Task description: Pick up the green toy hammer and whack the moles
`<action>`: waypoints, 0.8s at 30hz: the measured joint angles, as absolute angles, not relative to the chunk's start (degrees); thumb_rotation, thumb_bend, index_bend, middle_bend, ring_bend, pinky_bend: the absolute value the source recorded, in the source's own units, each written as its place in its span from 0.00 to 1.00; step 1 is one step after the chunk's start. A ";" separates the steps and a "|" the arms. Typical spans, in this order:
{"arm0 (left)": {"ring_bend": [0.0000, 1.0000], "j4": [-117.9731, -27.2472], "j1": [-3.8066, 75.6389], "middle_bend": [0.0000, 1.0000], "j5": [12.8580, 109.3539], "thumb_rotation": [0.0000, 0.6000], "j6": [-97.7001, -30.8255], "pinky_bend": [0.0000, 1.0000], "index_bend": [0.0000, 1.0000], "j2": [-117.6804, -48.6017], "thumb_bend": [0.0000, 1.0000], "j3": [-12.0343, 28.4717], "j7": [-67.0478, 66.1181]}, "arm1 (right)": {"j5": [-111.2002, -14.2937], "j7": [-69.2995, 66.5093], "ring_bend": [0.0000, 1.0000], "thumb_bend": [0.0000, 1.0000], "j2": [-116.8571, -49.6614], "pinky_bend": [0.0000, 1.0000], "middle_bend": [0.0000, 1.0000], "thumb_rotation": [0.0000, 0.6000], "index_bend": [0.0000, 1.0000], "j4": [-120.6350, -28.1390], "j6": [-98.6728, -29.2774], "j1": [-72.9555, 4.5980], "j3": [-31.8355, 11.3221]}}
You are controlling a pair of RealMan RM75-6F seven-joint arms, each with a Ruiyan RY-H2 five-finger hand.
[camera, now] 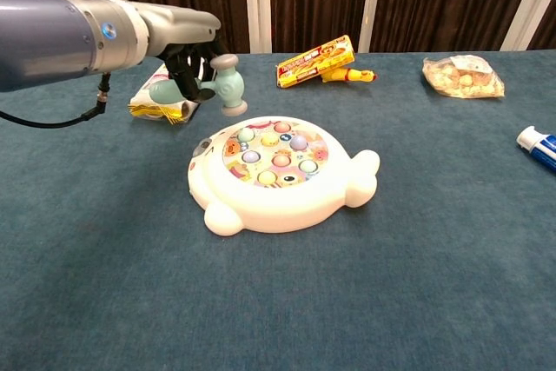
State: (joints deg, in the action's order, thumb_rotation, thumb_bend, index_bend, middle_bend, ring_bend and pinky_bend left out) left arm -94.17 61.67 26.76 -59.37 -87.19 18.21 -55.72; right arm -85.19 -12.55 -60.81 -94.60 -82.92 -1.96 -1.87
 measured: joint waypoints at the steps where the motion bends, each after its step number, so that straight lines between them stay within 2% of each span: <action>1: 0.37 -93.60 62.33 0.51 26.16 1.00 -59.20 0.49 0.61 -87.67 0.77 18.07 -56.23 | -85.12 -12.57 0.00 0.25 -60.82 0.00 0.00 1.00 0.00 -94.59 -82.88 -1.98 -1.91; 24: 0.38 -90.76 67.09 0.51 22.25 1.00 -60.76 0.49 0.61 -90.47 0.77 15.62 -58.12 | -84.65 -13.10 0.00 0.25 -60.67 0.00 0.00 1.00 0.00 -94.93 -82.49 -2.05 -2.16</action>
State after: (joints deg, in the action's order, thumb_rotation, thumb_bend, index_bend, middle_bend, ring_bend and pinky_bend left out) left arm -90.76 67.09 22.25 -60.76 -90.47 15.62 -58.12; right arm -84.65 -13.10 -60.67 -94.93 -82.49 -2.05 -2.16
